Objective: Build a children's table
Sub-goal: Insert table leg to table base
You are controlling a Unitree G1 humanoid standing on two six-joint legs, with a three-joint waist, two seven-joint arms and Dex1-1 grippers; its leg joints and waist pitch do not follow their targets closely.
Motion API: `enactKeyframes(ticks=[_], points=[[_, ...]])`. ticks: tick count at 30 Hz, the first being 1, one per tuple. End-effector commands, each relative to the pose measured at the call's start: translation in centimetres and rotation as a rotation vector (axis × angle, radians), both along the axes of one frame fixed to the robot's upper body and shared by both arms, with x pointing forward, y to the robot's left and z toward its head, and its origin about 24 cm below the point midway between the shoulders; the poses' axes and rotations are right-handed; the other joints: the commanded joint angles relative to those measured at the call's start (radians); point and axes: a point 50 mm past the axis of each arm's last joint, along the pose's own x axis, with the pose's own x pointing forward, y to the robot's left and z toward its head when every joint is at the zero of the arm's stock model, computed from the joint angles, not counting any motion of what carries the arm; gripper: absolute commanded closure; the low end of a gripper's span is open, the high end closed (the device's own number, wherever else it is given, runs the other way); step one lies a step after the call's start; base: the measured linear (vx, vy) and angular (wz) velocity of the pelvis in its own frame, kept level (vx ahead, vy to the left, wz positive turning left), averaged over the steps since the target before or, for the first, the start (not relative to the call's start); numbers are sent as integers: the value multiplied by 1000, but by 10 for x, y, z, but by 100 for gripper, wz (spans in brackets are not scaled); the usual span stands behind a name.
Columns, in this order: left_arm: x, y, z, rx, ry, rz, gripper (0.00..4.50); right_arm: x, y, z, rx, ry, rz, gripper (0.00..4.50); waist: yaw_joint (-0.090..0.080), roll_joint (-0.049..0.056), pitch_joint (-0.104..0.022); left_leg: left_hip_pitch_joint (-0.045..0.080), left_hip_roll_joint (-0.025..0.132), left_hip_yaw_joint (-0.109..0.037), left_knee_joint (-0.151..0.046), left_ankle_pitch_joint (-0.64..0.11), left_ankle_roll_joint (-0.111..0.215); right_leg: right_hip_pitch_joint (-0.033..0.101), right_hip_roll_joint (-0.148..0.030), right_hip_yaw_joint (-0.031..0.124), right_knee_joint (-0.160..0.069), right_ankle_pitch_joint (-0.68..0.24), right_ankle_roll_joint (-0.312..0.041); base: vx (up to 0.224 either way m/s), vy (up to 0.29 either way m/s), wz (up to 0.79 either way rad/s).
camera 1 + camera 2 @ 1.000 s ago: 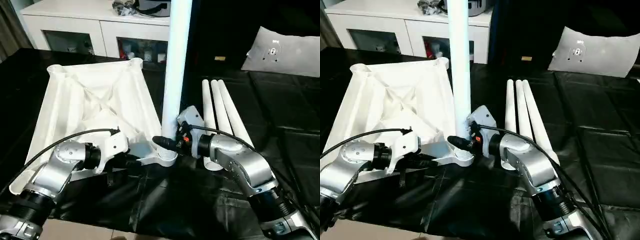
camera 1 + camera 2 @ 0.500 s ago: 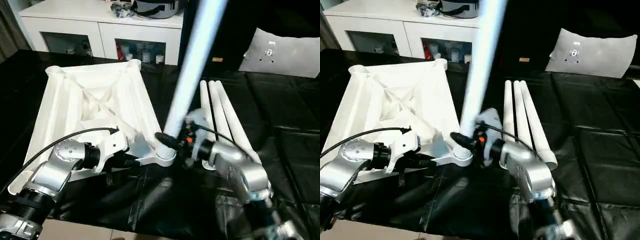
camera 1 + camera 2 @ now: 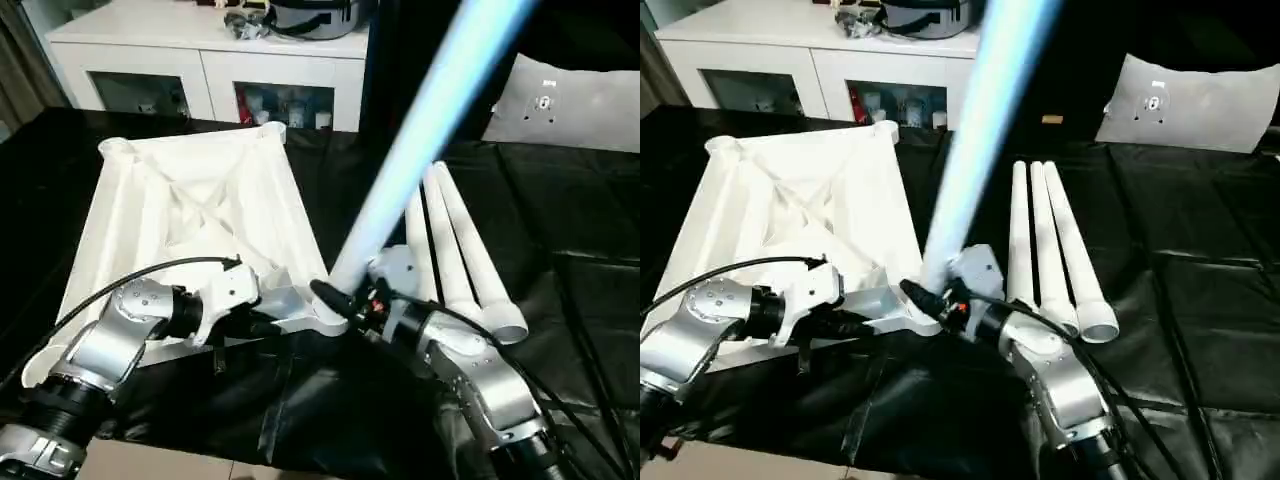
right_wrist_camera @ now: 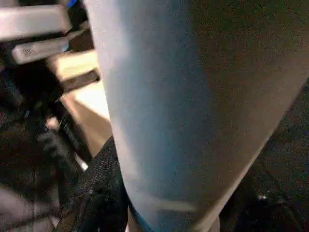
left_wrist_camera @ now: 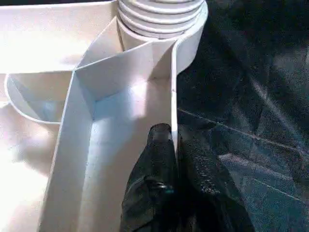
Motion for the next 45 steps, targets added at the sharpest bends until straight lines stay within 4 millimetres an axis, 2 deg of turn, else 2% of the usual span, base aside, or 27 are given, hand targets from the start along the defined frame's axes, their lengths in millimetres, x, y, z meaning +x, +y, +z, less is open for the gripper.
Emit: enactKeyframes(ticks=[1,2,7,8,9,10,11,12,15,17,21,22,26,27,29,30,32,34,36,38,39,40,41,42,43,44,45], points=[[4,11,6,57,-22,5,450,-18,-6,-44,-146,196,69,259,6,11,-41,-5,48,-25,-83,-260,9,41,-87,58,-90,-405,-139,0,0,0],[4,11,6,67,-19,-11,450,-21,-5,-46,-160,218,118,259,6,6,-41,-4,49,-23,-83,-260,11,40,-87,59,-93,-406,-139,0,0,0],[9,11,12,72,-33,-48,450,-28,-5,-50,-170,296,220,259,11,9,-44,-2,50,-24,-85,-252,11,43,-85,60,-87,-357,-151,0,0,0],[15,10,18,70,-41,-73,450,-30,-4,-50,-164,325,264,259,10,17,-32,-3,50,-24,-88,-270,10,36,-84,60,-91,-365,-152,0,0,0],[16,10,19,71,-43,-78,450,-30,-4,-50,-163,331,273,259,9,12,-34,2,47,-23,-87,-289,11,39,-82,59,-93,-391,-145,0,0,0],[18,9,22,75,-49,-90,450,-31,-3,-49,-160,341,293,259,11,15,-32,3,49,-24,-88,-294,9,37,-84,60,-94,-398,-145,0,0,0],[24,9,27,75,-57,-94,450,-31,0,-47,-151,351,316,259,9,11,-29,2,48,-24,-89,-301,11,37,-84,59,-99,-422,-138,0,0,0],[29,8,31,78,-70,-95,450,-32,4,-45,-137,360,331,259,12,13,-26,8,46,-23,-89,-307,13,32,-82,60,-103,-443,-129,0,0,0],[42,5,38,86,-106,-85,450,-34,12,-39,-103,373,352,259,12,11,-23,4,47,-26,-92,-312,10,34,-84,59,-105,-470,-117,0,0,0],[52,5,44,101,-145,-64,450,-36,21,-35,-67,381,357,259,13,15,-22,4,47,-27,-92,-300,9,33,-87,60,-106,-476,-109,0,0,0],[54,8,44,117,-145,-52,450,-35,25,-35,-76,362,341,259,10,14,-21,-2,52,-32,-95,-292,4,35,-94,61,-103,-485,-108,0,0,0],[53,10,43,111,-133,-41,450,-31,27,-35,-76,350,312,259,10,12,-19,-3,53,-32,-97,-294,4,35,-95,61,-104,-488,-109,0,0,0],[49,14,40,110,-115,-32,450,-26,28,-36,-81,335,272,259,2,15,-15,-1,51,-33,-100,-325,-1,30,-97,60,-110,-539,-105,0,0,0],[43,18,35,93,-95,2,450,-20,28,-36,-91,315,219,259,-1,9,-11,0,52,-34,-102,-337,-3,28,-98,60,-114,-574,-94,0,0,0],[32,22,28,86,-76,45,450,-14,26,-35,-93,295,163,259,-10,7,-13,-5,58,-41,-105,-347,-16,30,-106,61,-107,-595,-91,0,0,0],[25,23,25,79,-65,76,450,-12,24,-35,-93,284,134,259,-19,9,-6,-10,55,-42,-108,-357,-11,28,-101,57,-113,-621,-82,0,0,0],[19,22,22,71,-58,97,450,-10,23,-34,-91,278,114,259,-24,11,-6,-2,54,-40,-104,-380,-8,18,-99,60,-116,-641,-79,0,0,0],[8,19,17,65,-50,131,450,-5,20,-34,-94,268,71,259,-28,7,-1,-3,54,-42,-105,-383,-4,16,-97,59,-117,-653,-82,0,0,0],[-13,7,11,33,-34,194,450,2,15,-34,-93,257,7,259,-37,10,-1,-1,58,-42,-107,-401,-7,12,-97,60,-117,-647,-91,0,0,0],[-22,-3,10,13,-29,209,450,6,14,-33,-84,256,-25,259,-40,3,4,2,54,-37,-107,-404,9,5,-90,59,-127,-656,-86,0,0,0],[-26,-8,10,5,-27,213,450,7,14,-32,-80,256,-36,259,-42,2,4,-1,52,-38,-107,-407,11,8,-90,58,-128,-665,-83,0,0,0],[-28,-15,11,-11,-35,224,450,10,13,-32,-75,256,-56,259,-43,-7,3,3,54,-36,-108,-411,9,6,-89,59,-131,-666,-79,0,0,0],[-29,-23,14,-24,-49,231,450,13,12,-32,-74,254,-77,259,-37,-2,3,3,53,-40,-107,-412,8,5,-91,59,-128,-665,-79,0,0,0],[-30,-28,15,-29,-59,240,450,15,12,-32,-74,252,-91,259,-39,-3,5,2,55,-39,-109,-416,7,5,-90,60,-129,-663,-79,0,0,0],[-29,-35,18,-48,-73,252,450,17,12,-32,-67,261,-109,259,-40,-15,4,0,53,-39,-107,-413,10,6,-90,58,-131,-667,-75,0,0,0],[-29,-39,20,-61,-82,262,450,18,12,-32,-62,268,-121,259,-39,-10,5,4,51,-38,-106,-417,8,2,-91,59,-135,-679,-73,0,0,0],[-29,-42,21,-68,-86,270,450,19,12,-32,-60,271,-127,259,-38,-13,1,0,50,-38,-105,-399,10,7,-92,60,-133,-654,-73,0,0,0]])
